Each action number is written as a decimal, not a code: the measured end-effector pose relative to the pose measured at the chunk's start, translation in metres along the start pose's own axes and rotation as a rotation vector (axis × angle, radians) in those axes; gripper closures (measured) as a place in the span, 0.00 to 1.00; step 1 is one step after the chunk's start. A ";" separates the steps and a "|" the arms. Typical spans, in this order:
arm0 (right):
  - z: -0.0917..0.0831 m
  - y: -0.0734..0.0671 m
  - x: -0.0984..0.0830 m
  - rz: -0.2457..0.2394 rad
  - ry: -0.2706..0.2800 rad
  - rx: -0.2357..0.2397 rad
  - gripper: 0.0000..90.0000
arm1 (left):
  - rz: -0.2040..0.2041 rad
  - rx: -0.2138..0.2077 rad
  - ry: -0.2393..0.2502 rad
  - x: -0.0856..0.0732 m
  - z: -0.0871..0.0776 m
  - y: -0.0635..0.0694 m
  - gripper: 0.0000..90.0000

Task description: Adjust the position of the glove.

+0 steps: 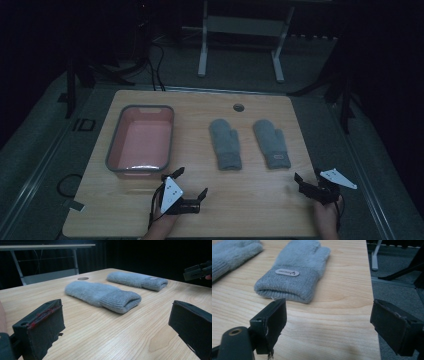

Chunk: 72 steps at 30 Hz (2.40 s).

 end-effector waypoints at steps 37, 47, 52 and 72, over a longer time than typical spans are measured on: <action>-0.010 -0.046 0.091 -0.033 -0.039 0.083 0.11 | -0.009 -0.011 -0.001 0.000 0.001 0.000 0.00; 0.011 -0.084 0.114 -0.091 -0.070 0.116 0.11 | -0.016 -0.017 0.000 0.000 0.001 0.000 0.00; 0.023 -0.104 0.123 -0.103 -0.080 0.145 0.11 | -0.015 -0.018 0.000 0.000 0.001 0.000 0.00; 0.080 -0.185 0.142 -0.178 -0.138 0.259 0.11 | -0.016 -0.032 0.000 0.000 0.001 0.002 0.00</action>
Point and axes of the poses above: each handheld gripper's, and its own axes: z roughly forward along the jaws, x roughly out of its top, y roughly to its right, the point moved 9 cm from there along z, roughly forward along the jaws, and after that the axes turned 3 degrees about -y, right-handed, at the moved point
